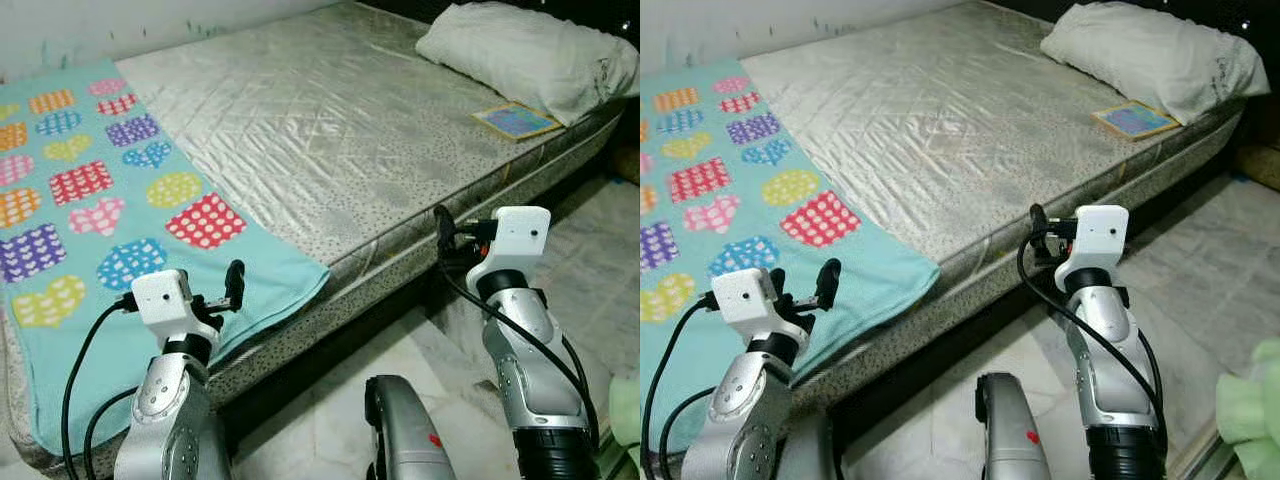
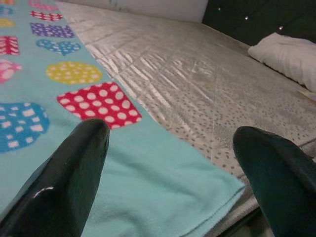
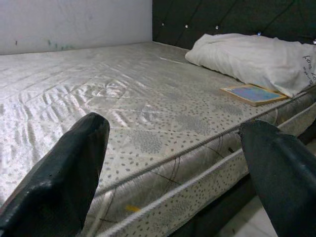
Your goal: Clean up the room
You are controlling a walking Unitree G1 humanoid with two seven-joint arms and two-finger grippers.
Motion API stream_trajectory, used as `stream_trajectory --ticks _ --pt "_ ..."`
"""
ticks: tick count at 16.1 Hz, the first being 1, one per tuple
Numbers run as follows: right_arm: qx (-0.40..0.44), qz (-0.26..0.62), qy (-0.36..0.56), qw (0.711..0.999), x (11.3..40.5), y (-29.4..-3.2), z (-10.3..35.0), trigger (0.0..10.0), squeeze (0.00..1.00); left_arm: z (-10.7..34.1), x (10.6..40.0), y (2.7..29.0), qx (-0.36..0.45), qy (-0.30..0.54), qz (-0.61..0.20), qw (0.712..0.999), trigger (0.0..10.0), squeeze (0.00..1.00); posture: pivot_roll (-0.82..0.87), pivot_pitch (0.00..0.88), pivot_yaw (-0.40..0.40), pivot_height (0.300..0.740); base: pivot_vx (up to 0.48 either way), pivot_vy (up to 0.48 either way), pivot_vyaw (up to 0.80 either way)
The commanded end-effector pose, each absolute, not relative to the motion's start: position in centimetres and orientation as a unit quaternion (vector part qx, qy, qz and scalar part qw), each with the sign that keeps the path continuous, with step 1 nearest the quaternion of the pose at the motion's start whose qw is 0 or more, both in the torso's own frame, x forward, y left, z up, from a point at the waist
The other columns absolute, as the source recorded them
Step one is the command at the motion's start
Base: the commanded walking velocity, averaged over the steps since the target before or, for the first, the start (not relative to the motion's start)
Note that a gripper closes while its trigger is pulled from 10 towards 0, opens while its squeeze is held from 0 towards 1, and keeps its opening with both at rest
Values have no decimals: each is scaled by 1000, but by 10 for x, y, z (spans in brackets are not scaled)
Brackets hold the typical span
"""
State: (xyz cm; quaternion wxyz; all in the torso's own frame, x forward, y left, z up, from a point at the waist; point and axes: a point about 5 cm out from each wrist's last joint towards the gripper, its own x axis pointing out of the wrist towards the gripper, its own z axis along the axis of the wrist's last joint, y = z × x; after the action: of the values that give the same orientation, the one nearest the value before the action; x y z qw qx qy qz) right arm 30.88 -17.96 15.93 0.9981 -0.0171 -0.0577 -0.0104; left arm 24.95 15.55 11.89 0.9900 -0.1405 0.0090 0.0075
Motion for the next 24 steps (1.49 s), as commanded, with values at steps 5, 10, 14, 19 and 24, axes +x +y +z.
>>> stream_trajectory --ticks 5,10,14,19,24 --pt "-11 -4 -66 998 310 -177 163 10000 0 120 249 157 -133 8 10 991 10000 0 -137 102 25 672 0 0 0" --pt "-7 -6 -67 998 310 -177 163 10000 0 120 249 157 -130 8 8 991 10000 0 -133 102 24 732 0 0 0" --pt "-6 -5 -67 998 310 -176 161 10000 0 118 249 158 -128 11 8 992 10000 0 -127 84 27 740 0 0 0" --pt "-1 0 -60 998 313 -171 153 10000 0 113 251 156 -125 16 3 992 10000 0 -122 30 26 740 0 0 0" --pt "-3 7 -62 998 323 -164 151 10000 0 109 263 156 -109 21 2 994 10000 0 -125 1 26 740 0 0 0"
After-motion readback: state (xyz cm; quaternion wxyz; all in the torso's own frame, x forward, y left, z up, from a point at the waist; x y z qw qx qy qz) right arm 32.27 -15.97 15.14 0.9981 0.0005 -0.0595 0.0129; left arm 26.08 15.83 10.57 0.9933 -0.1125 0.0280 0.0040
